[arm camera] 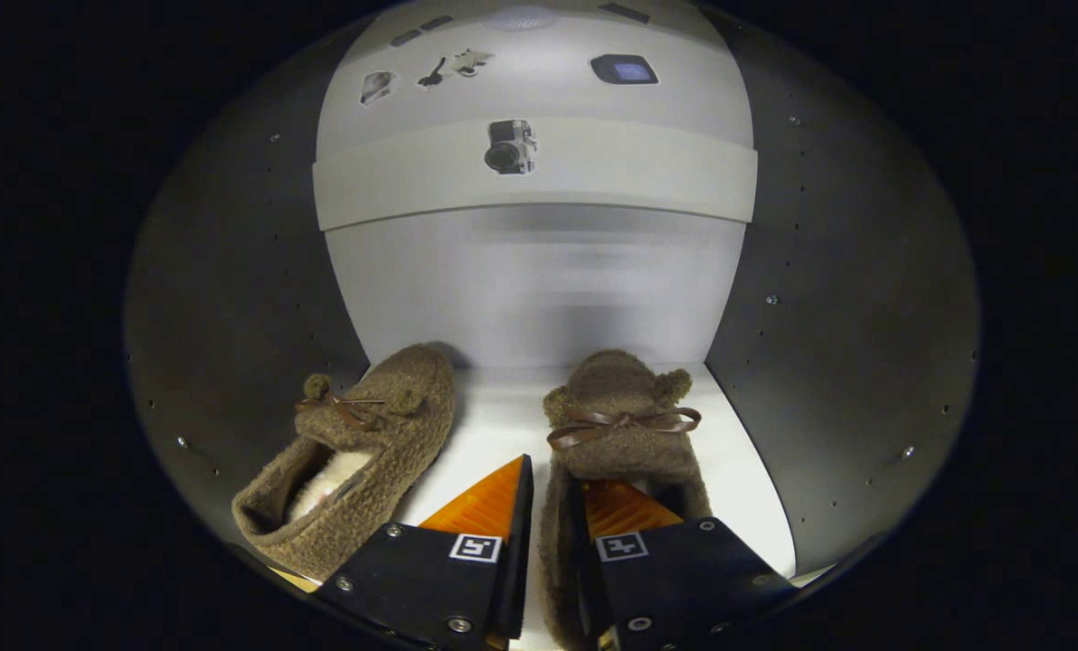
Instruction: Open the shoe cabinet door, grab the shoes and put them into the shoe cabinet, then close the shoe cabinet door.
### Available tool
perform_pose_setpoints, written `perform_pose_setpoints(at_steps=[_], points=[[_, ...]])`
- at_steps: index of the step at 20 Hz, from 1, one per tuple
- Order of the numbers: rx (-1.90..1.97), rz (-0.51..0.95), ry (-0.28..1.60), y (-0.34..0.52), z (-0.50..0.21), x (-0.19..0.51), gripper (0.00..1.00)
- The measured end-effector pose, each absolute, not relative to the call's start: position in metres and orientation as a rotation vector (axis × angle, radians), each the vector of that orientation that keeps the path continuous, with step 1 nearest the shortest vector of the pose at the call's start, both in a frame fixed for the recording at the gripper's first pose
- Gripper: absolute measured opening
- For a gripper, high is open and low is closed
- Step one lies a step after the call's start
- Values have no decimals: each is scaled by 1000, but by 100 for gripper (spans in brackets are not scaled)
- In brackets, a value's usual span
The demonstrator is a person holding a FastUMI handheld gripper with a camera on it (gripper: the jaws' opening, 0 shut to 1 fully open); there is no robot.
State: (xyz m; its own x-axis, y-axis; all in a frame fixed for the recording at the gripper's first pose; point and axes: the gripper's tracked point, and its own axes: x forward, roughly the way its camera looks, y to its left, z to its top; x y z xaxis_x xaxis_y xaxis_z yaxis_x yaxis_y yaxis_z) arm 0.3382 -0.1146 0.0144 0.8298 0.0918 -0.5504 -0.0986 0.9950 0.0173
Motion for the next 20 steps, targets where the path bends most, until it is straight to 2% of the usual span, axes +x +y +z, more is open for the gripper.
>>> perform_pose_setpoints(at_steps=[8,20], points=[[-3,83,522,-119,52,285,25],[0,52,401,-119,123,142,24]])
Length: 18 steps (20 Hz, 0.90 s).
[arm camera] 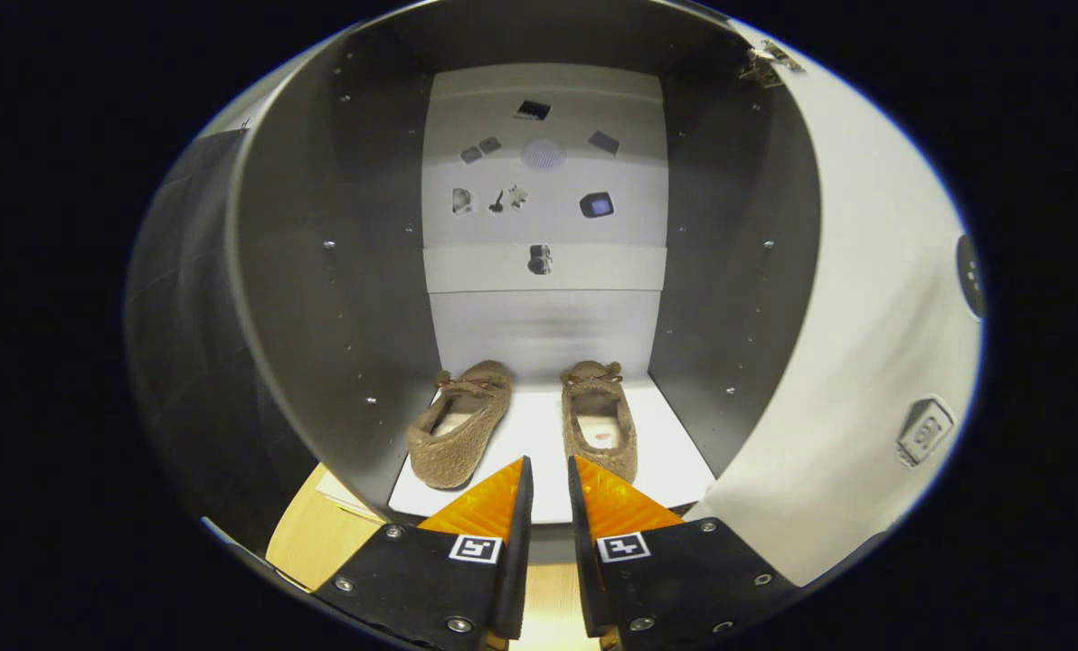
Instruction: Open the shoe cabinet door, grab the shoes and put them into the shoe cabinet, then close the shoe cabinet door.
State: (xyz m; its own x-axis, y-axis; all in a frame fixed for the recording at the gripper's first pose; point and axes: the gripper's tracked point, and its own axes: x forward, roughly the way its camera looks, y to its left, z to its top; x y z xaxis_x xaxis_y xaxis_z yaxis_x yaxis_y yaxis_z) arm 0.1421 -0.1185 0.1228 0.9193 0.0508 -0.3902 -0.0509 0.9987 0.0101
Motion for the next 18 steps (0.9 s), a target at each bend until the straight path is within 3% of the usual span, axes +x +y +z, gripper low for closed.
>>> perform_pose_setpoints(at_steps=[18], points=[[37,3,297,-140,154,-76,30]])
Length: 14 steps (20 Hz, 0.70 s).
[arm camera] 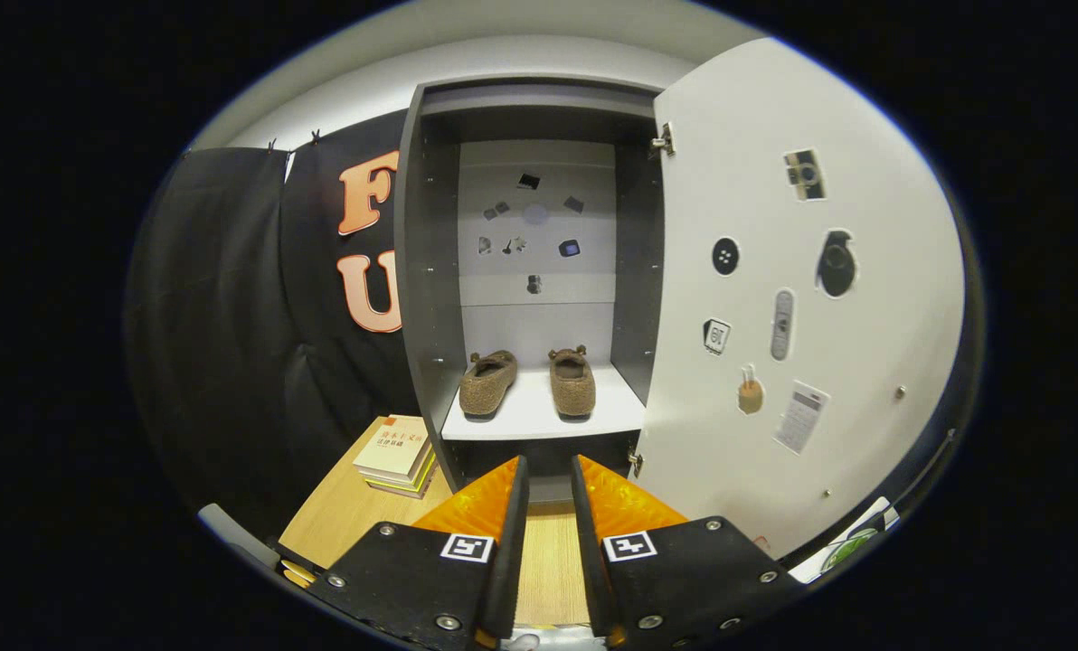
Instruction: Open the shoe cabinet door, grab the shoes and put them into the shoe cabinet, then close the shoe cabinet door.
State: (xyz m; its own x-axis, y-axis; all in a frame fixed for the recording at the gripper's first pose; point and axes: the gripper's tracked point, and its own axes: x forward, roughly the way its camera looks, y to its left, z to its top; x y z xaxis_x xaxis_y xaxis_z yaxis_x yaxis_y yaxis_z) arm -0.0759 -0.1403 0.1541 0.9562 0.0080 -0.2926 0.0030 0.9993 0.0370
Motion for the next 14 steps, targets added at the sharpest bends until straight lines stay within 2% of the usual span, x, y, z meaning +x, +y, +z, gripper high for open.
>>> perform_pose_setpoints(at_steps=[2,14], points=[[34,-13,286,-150,156,-92,33],[55,-109,269,-227,161,-167,33]])
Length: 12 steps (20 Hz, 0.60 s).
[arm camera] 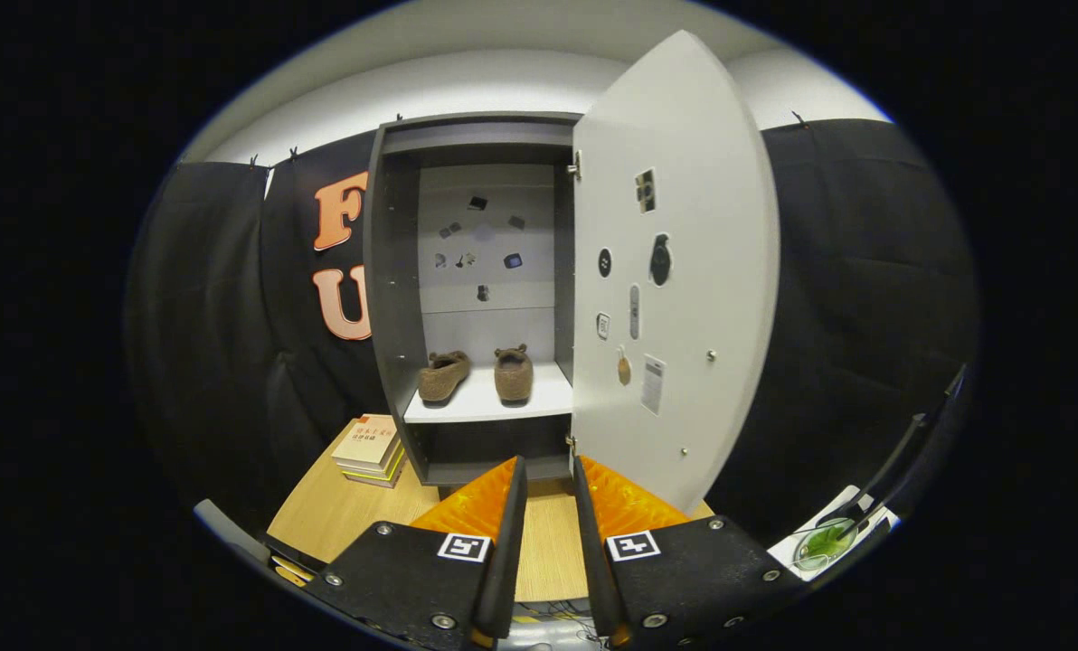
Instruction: Open the shoe cabinet door, grab the shoes and put them into the shoe cabinet, then close the shoe cabinet door.
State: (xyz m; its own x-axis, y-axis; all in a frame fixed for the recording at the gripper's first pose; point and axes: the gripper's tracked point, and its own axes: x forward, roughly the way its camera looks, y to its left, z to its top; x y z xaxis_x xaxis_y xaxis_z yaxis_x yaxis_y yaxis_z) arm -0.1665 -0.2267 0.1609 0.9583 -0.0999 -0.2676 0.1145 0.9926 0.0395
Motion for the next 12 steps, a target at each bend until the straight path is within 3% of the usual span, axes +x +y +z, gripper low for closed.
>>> perform_pose_setpoints(at_steps=[12], points=[[91,-175,274,-363,141,-189,43]])
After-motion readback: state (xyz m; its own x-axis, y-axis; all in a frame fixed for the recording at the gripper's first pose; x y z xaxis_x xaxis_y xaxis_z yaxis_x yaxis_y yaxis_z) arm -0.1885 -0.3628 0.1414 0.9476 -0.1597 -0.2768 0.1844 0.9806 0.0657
